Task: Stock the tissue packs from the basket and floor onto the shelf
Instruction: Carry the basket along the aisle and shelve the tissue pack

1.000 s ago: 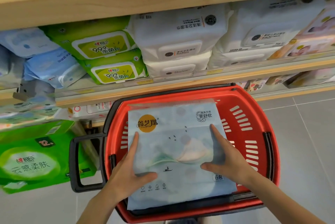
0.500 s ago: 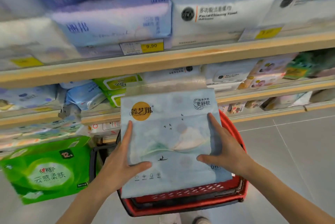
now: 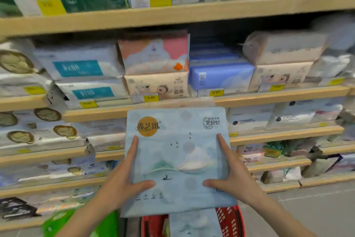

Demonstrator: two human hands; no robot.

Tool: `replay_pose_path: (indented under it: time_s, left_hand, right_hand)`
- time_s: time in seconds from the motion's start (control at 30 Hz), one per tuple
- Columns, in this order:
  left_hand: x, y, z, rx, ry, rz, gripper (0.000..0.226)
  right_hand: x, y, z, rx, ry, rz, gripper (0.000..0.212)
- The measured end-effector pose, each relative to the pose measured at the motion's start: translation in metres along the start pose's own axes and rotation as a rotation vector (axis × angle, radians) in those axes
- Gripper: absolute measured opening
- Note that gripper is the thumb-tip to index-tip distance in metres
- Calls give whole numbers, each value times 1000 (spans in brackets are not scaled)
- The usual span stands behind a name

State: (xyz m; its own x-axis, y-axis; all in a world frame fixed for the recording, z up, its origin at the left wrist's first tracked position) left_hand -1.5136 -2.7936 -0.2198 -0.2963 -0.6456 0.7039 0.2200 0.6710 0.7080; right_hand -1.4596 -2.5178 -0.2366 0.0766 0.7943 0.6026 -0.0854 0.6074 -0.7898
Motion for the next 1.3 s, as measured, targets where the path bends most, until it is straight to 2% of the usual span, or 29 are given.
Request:
replay_pose_path:
  time_s: [0.43, 0.67, 0.83, 0.97, 1.3]
  left_hand:
    - [235, 147, -138, -333, 340, 15, 116]
    - [335, 195, -175, -449, 466, -23, 121]
    - [389, 218, -167, -493, 558, 13, 121]
    - [419, 241, -149, -516, 661, 120, 118]
    - [488, 288, -73, -644, 796, 147, 114]
  right_hand:
    - [99, -297, -41, 447, 283, -71, 115]
    - [131, -412, -33, 646, 354, -109, 118]
    - [151, -464, -13, 741, 412, -134, 118]
    - [167, -481, 19, 823, 470, -154, 117]
    - [222, -528, 109, 958, 576, -198, 116]
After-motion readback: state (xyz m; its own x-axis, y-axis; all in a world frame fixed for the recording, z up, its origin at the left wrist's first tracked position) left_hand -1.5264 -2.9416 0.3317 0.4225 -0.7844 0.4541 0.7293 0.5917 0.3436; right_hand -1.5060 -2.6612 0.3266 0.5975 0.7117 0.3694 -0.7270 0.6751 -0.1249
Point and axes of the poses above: each hand's wrist, its own z-axis towards the middle knuckle, its own x-axis out of the back of the hand, y = z × x, the point moved 5 cm from there along z, towards the middle knuckle, and after that the axes turned 5 degrees about x, right-handed, at the moved point
